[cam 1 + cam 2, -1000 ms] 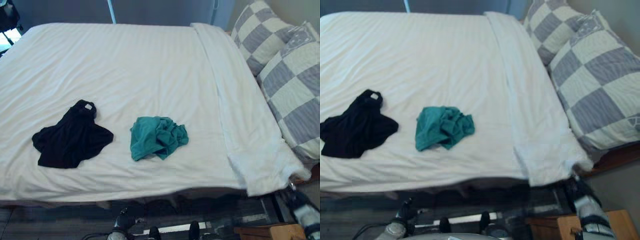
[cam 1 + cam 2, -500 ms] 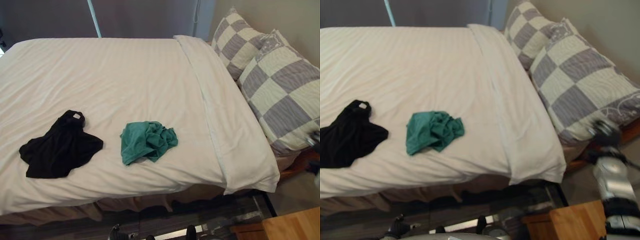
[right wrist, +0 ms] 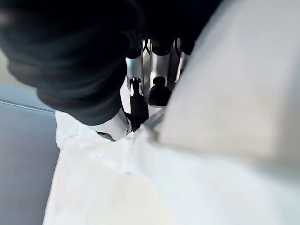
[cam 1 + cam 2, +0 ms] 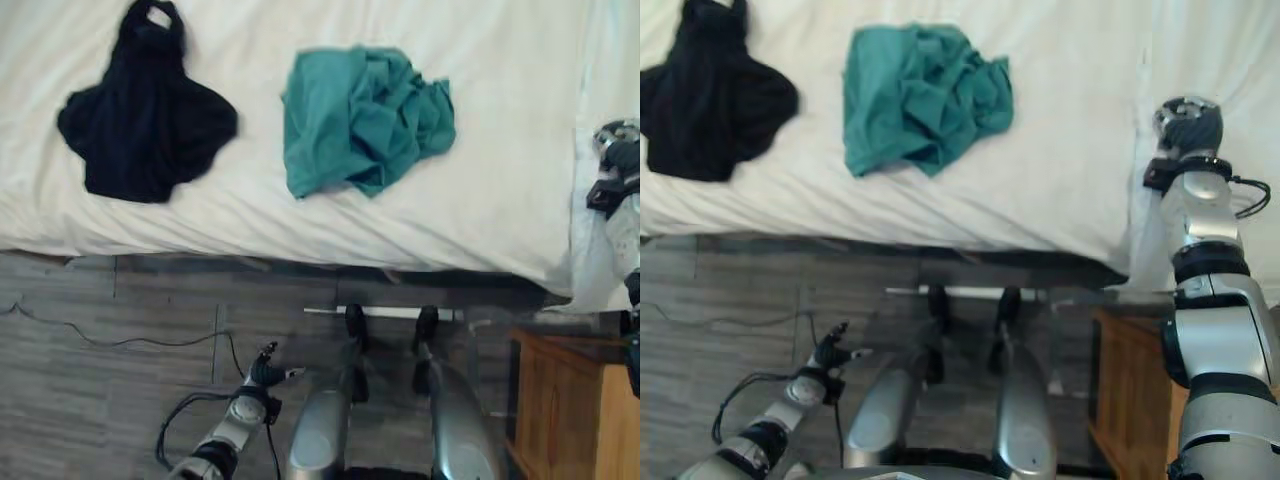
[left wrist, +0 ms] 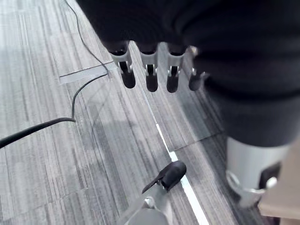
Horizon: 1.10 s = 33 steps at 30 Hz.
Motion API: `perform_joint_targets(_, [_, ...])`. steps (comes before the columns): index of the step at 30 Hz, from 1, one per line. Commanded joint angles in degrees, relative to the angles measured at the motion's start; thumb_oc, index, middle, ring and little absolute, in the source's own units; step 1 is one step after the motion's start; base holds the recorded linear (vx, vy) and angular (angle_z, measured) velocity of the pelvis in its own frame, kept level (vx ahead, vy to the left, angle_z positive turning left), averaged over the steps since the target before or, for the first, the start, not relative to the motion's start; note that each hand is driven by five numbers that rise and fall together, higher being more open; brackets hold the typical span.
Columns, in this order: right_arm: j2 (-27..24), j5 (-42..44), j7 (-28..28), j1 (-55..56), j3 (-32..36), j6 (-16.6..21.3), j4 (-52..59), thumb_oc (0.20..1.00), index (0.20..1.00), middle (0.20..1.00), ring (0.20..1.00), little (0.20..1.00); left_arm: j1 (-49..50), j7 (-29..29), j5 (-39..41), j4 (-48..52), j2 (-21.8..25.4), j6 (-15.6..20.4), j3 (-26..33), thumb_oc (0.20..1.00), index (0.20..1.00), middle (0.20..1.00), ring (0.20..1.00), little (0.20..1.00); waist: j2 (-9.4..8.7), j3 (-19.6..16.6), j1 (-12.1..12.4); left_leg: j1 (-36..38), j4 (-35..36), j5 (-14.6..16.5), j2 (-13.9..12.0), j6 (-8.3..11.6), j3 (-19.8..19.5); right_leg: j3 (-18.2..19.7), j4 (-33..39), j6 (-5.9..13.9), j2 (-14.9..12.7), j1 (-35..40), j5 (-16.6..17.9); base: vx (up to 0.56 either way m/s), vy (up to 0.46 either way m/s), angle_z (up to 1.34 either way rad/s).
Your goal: Tidy up the quilt and then pick up the clothes from the bed and put them into the laundry hamper.
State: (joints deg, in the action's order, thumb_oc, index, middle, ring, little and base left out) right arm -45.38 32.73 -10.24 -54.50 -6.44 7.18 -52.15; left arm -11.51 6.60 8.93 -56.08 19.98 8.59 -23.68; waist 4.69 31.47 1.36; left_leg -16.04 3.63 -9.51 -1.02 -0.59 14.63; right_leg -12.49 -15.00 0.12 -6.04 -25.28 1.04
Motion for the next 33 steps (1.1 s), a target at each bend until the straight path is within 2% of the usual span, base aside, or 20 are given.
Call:
perform_joint_targets(1, [-1.0, 2.9, -2.3, 6.1, -0.4, -3.0, -2.4, 0.2, 0.2, 0.2, 0.2, 0.2, -1.1, 1.7, 4.6, -1.7, -0.3, 2.2, 2.1, 1.0, 1.0, 1.0, 1.0, 1.0, -1.38, -1.7, -1.4, -0.4, -11.0, 10.9, -1.0, 4.75, 0.0, -0.8, 3.3, 2.86, 0.0, 6.4, -5.5, -0.03, 0.033, -0.02])
perform_joint_targets(3, [1.2, 3.5, -1.4, 11.8, 1.6, -1.3, -3.1, 0.2, 0.2, 0.2, 0.2, 0.2, -1.3, 0.9, 5.9, -2.7, -0.8, 1.6, 3.6, 1.0, 1.0, 1.0, 1.0, 1.0, -1.68, -1.7, -2.0, -0.7, -12.2, 11.7, -1.0, 4.41, -0.1, -0.5, 2.6, 2.62, 0.0, 6.2, -6.0, -0.01, 0.035, 0.1])
perform_joint_targets(4, [3.7, 4.4, 0.0, 17.3, 3.4, 0.7, -3.3, 0.2, 0.2, 0.2, 0.2, 0.2, -1.5, 0.3, 5.5, -3.6, -1.2, 1.3, 4.6, 1.0, 1.0, 1.0, 1.0, 1.0, -1.99, -1.7, -2.7, 0.0, -12.3, 12.2, -1.0, 4.05, 0.0, -0.1, 2.7, 2.48, 0.1, 6.8, -6.0, 0.02, 0.04, 0.05])
perform_joint_targets(7, [10.6, 0.9, 3.0, 29.3, 4.0, 2.7, -1.4, 0.2, 0.2, 0.2, 0.2, 0.2, -1.2, -0.6, 5.4, -4.2, -1.6, 1.6, 6.4, 1.0, 1.0, 1.0, 1.0, 1.0, -2.77, -1.7, -4.6, 4.3, -9.6, 12.0, -1.4, 3.57, 0.7, 1.4, 6.1, 2.64, 0.8, 10.7, -4.7, 0.01, 0.055, -0.05])
perform_joint_targets(9, [14.5, -1.5, 4.0, 36.7, 2.8, 3.4, -0.4, 0.2, 0.2, 0.2, 0.2, 0.2, -0.4, -0.5, 5.5, -4.0, -2.2, 1.9, 7.5, 1.0, 1.0, 1.0, 1.0, 1.0, -3.52, -3.0, -5.5, 7.6, -6.5, 11.3, -2.1, 3.58, 1.5, 1.8, 9.3, 3.14, 1.0, 13.6, -3.4, 0.03, 0.035, -0.07])
perform_joint_targets(11, [15.9, -3.3, 3.5, 39.2, 2.2, 3.6, -0.4, 0.2, 0.2, 0.2, 0.2, 0.2, -0.1, -0.2, 5.2, -4.0, -2.4, 2.0, 7.9, 1.0, 1.0, 1.0, 1.0, 1.0, -3.84, -3.9, -5.9, 8.6, -5.5, 11.0, -2.4, 3.66, 1.8, 1.9, 10.3, 3.38, 1.0, 14.4, -2.9, 0.03, 0.017, -0.06])
perform_joint_targets(12, [17.4, -5.6, 3.7, 41.7, 1.3, 1.9, -0.6, 0.2, 0.2, 0.2, 0.2, 0.2, 0.4, 0.3, 4.6, -3.8, -2.7, 2.1, 8.2, 1.0, 1.0, 1.0, 1.0, 1.0, -4.23, -5.1, -6.2, 9.8, -4.4, 10.7, -2.7, 3.77, 2.0, 2.0, 11.8, 3.68, 1.0, 15.5, -2.1, 0.03, 0.011, -0.04])
perform_joint_targets(13, [18.7, -9.0, 3.2, 43.3, 0.2, 1.6, -1.2, 0.539, 0.539, 0.539, 0.539, 0.539, 0.8, 0.9, 3.9, -3.6, -2.9, 2.3, 8.3, 1.0, 1.0, 1.0, 1.0, 1.0, -4.52, -6.0, -6.3, 10.8, -3.6, 10.5, -2.9, 3.85, 2.1, 1.9, 12.9, 3.89, 1.0, 16.4, -1.5, 0.07, -0.002, -0.03])
perform_joint_targets(14, [20.8, -16.2, 2.7, 45.8, -2.4, 0.4, -3.5, 1.0, 1.0, 1.0, 1.0, 1.0, 1.6, 2.0, 3.2, -3.8, -3.5, 0.6, 8.6, 1.0, 1.0, 1.0, 1.0, 1.0, -5.12, -7.9, -6.3, 12.7, -2.2, 10.1, -3.3, 4.07, 2.0, 2.0, 15.4, 4.4, 0.9, 18.4, -0.1, 0.1, -0.019, -0.05])
perform_joint_targets(17, [23.7, -19.5, 4.1, 47.7, -6.3, -1.5, -9.6, 1.0, 1.0, 1.0, 1.0, 1.0, 3.1, 2.7, 0.7, -6.8, -4.6, -0.6, 8.9, 1.0, 1.0, 1.0, 1.0, 1.0, -6.05, -12.2, -5.6, 15.8, -0.5, 9.7, -3.3, 4.39, 2.2, 1.7, 19.5, 5.36, 0.7, 21.7, 2.6, 0.13, -0.032, 0.03])
perform_joint_targets(19, [24.8, -19.4, 6.1, 48.0, -6.7, -3.1, -12.4, 1.0, 1.0, 1.0, 1.0, 1.0, 4.1, 2.9, 0.0, -8.7, -5.0, 0.0, 9.3, 1.0, 1.0, 1.0, 1.0, 1.0, -6.26, -14.2, -5.4, 17.3, -1.1, 10.9, -2.5, 3.97, 3.5, 1.1, 20.0, 5.35, 0.6, 23.1, 2.4, 0.13, 0.036, 0.02])
perform_joint_targets(21, [25.8, -24.7, 9.0, 48.5, -7.2, -5.3, -14.9, 1.0, 1.0, 1.0, 1.0, 1.0, 5.4, 2.8, -1.2, -10.3, -5.1, -0.1, 9.6, 1.0, 1.0, 1.0, 1.0, 1.0, -6.75, -16.3, -4.8, 17.9, -5.3, 13.4, -1.6, 3.72, 3.6, 1.5, 20.0, 5.4, 0.1, 25.2, 2.3, 0.11, 0.163, 0.05])
perform_joint_targets(22, [26.3, -29.6, 9.8, 48.3, -8.6, -5.1, -15.6, 1.0, 1.0, 1.0, 1.0, 1.0, 5.8, 2.0, -3.4, -10.9, -5.1, -0.7, 9.9, 1.0, 1.0, 1.0, 1.0, 1.0, -7.12, -17.2, -4.5, 17.7, -6.9, 13.6, -2.7, 4.22, 3.1, 2.0, 20.0, 5.49, -0.4, 25.6, 2.3, 0.05, 0.36, 0.09])
perform_joint_targets(23, [27.0, -31.9, 10.5, 48.0, -11.1, -4.7, -16.1, 1.0, 1.0, 1.0, 1.0, 1.0, 6.4, 1.1, -5.3, -11.6, -5.2, -0.8, 9.6, 1.0, 1.0, 1.0, 1.0, 1.0, -7.19, -18.3, -4.3, 19.5, -5.8, 12.7, -5.6, 5.16, 2.4, 2.5, 20.0, 5.93, -1.2, 26.0, 2.2, 0.03, 0.475, -0.06])
perform_joint_targets(26, [28.2, -28.4, 12.6, 46.8, -13.7, -5.5, -15.8, 1.0, 1.0, 1.0, 1.0, 1.0, 7.7, -0.1, -6.4, -12.8, -5.5, -2.1, 9.6, 1.0, 1.0, 1.0, 1.0, 1.0, -6.94, -20.9, -3.5, 22.7, 1.4, 6.7, -13.2, 8.28, -0.7, 4.5, 20.0, 7.54, -3.4, 26.2, 2.4, 0.01, 0.632, -0.1])
perform_joint_targets(28, [28.5, -26.6, 13.0, 46.1, -13.9, -7.3, -15.6, 1.0, 1.0, 1.0, 1.0, 1.0, 7.6, -0.2, -6.8, -13.2, -5.7, -2.6, 9.4, 1.0, 1.0, 1.0, 1.0, 1.0, -6.96, -21.6, -3.4, 22.6, 1.4, 5.6, -15.9, 9.18, -0.7, 4.8, 20.0, 8.03, -4.4, 26.7, 2.4, 0.0, 0.708, -0.05])
perform_joint_targets(29, [29.2, -28.6, 13.5, 45.2, -13.1, -10.1, -15.4, 1.0, 1.0, 1.0, 1.0, 1.0, 6.4, 0.0, -8.0, -14.1, -6.3, -3.3, 9.1, 1.0, 1.0, 1.0, 1.0, 1.0, -7.02, -22.6, -4.4, 23.7, 1.4, 6.6, -16.3, 9.06, 0.3, 5.0, 20.0, 9.23, -6.9, 27.7, 2.7, 0.09, 0.9, -0.13])
perform_joint_targets(31, [29.3, -31.9, 13.7, 45.2, -12.9, -10.0, -15.8, 1.0, 1.0, 1.0, 1.0, 1.0, 5.1, 0.4, -10.2, -13.9, -6.2, -5.0, 8.4, 1.0, 1.0, 1.0, 1.0, 1.0, -7.33, -22.6, -5.1, 24.5, 1.4, 7.3, -15.3, 8.45, 1.3, 5.0, 20.0, 10.35, -8.4, 28.2, 3.9, 0.1, 0.647, -0.18])
perform_joint_targets(32, [29.9, -33.7, 15.1, 45.4, -13.2, -9.1, -16.6, 1.0, 1.0, 1.0, 1.0, 1.0, 3.6, -0.5, -14.3, -13.7, -5.9, -7.8, 7.4, 1.0, 1.0, 1.0, 1.0, 1.0, -8.03, -22.2, -5.0, 25.3, 1.4, 8.0, -14.0, 7.96, 2.1, 4.3, 20.0, 11.59, -9.9, 27.4, 6.9, 0.05, 0.437, 0.07])
perform_joint_targets(33, [30.8, -32.0, 17.1, 45.5, -13.9, -6.8, -17.6, 1.0, 1.0, 1.0, 1.0, 1.0, 2.9, -0.7, -18.2, -13.9, -5.6, -8.4, 6.6, 1.0, 1.0, 1.0, 1.0, 1.0, -8.74, -21.5, -4.0, 26.5, 1.4, 8.5, -13.2, 7.92, 3.5, 0.7, 20.0, 12.38, -11.6, 26.5, 10.6, 0.03, 0.403, 0.16])
